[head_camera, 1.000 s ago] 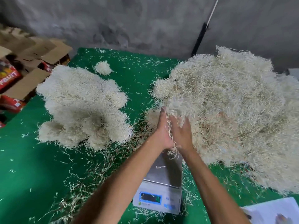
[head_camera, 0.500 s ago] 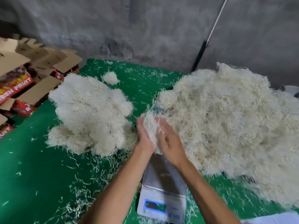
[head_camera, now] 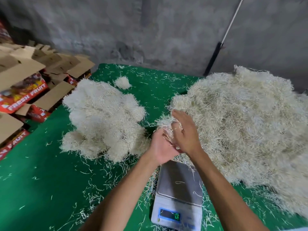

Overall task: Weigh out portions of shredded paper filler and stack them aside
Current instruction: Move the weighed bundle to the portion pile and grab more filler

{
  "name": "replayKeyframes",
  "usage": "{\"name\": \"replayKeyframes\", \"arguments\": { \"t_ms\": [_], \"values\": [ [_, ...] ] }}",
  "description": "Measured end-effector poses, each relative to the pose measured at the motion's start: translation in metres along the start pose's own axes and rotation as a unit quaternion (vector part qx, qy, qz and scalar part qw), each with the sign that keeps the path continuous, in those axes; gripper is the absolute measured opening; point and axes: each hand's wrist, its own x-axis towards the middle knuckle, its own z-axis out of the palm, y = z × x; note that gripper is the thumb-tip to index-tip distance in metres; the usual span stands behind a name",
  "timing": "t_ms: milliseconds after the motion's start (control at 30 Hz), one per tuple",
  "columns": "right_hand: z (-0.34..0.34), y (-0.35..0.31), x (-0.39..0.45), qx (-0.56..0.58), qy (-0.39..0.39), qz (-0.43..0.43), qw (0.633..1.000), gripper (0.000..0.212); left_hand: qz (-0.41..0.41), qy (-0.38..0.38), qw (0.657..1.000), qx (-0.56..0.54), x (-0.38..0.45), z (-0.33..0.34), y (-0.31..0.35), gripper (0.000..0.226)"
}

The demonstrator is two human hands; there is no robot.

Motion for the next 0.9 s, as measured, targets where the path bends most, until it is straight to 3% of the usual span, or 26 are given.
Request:
{"name": "replayKeyframes", "arguments": {
  "t_ms": [67,133,167,267,300,367,400,467,500,533,567,633,667,700,733,767,800,867,900],
  "values": [
    [0.001,0.008,-0.021,0.010,-0.043,0.031,0.999,0.058,0.057,0.084,0.992,-0.080,0.015,-0.013,0.021,0.055],
    [0.024,0.007,-0.050,0.030,-0.120,-0.019,0.992,0.056,0.056,0.162,0.984,-0.047,0.020,-0.028,0.031,0.049],
    [0.034,0.003,-0.056,0.045,-0.131,-0.018,0.990,0.058,0.024,0.220,0.975,0.031,0.020,-0.036,0.020,0.049],
    [0.041,-0.011,-0.026,0.141,-0.062,0.111,0.982,0.086,-0.058,0.176,0.981,0.054,0.022,-0.045,-0.023,0.021],
    [0.039,-0.011,-0.016,0.145,-0.045,0.114,0.982,0.088,-0.060,0.158,0.983,0.072,0.021,-0.045,-0.028,0.019],
    [0.038,-0.005,-0.009,0.103,-0.042,0.073,0.991,0.090,0.011,0.155,0.979,0.136,0.025,-0.037,-0.022,0.024],
    [0.040,0.000,-0.012,0.062,-0.056,0.033,0.996,0.094,0.010,0.090,0.996,0.009,0.022,-0.040,-0.013,0.023],
    [0.047,0.008,-0.025,-0.038,-0.115,-0.054,0.991,0.090,0.032,0.104,0.989,-0.100,0.022,-0.051,0.007,0.056],
    [0.051,0.008,-0.030,-0.060,-0.168,-0.080,0.981,0.081,0.029,0.098,0.990,-0.093,0.022,-0.060,0.014,0.062],
    [0.057,0.010,-0.029,-0.054,-0.216,-0.092,0.970,0.069,0.040,0.154,0.986,-0.053,0.023,-0.074,0.024,0.057],
    [0.056,0.009,-0.024,-0.020,-0.241,-0.087,0.966,0.057,0.033,0.200,0.974,-0.105,0.021,-0.081,0.037,0.050],
    [0.050,0.009,-0.012,0.060,-0.215,-0.038,0.974,0.043,0.109,0.277,0.946,-0.129,0.023,-0.105,0.070,0.058],
    [0.045,0.013,-0.008,0.080,-0.183,-0.011,0.980,0.042,0.177,0.270,0.930,-0.176,0.021,-0.119,0.086,0.069],
    [0.040,0.018,-0.006,0.094,-0.153,0.015,0.984,0.042,0.235,0.168,0.905,-0.311,0.014,-0.127,0.103,0.087],
    [0.038,0.023,-0.006,0.111,-0.138,0.041,0.983,0.042,0.252,0.073,0.890,-0.372,0.016,-0.138,0.119,0.105],
    [0.037,0.028,-0.009,0.122,-0.139,0.061,0.981,0.040,0.240,0.081,0.869,-0.426,0.017,-0.140,0.128,0.118],
    [0.040,0.035,-0.012,0.120,-0.143,0.068,0.980,0.037,0.204,0.087,0.889,-0.399,0.016,-0.131,0.130,0.118],
    [0.046,0.046,-0.020,0.111,-0.150,0.072,0.980,0.032,0.134,0.137,0.951,-0.241,0.029,-0.122,0.104,0.107],
    [0.048,0.050,-0.025,0.116,-0.151,0.076,0.979,0.029,0.111,0.150,0.965,-0.186,0.035,-0.122,0.084,0.099]
  ]
}}
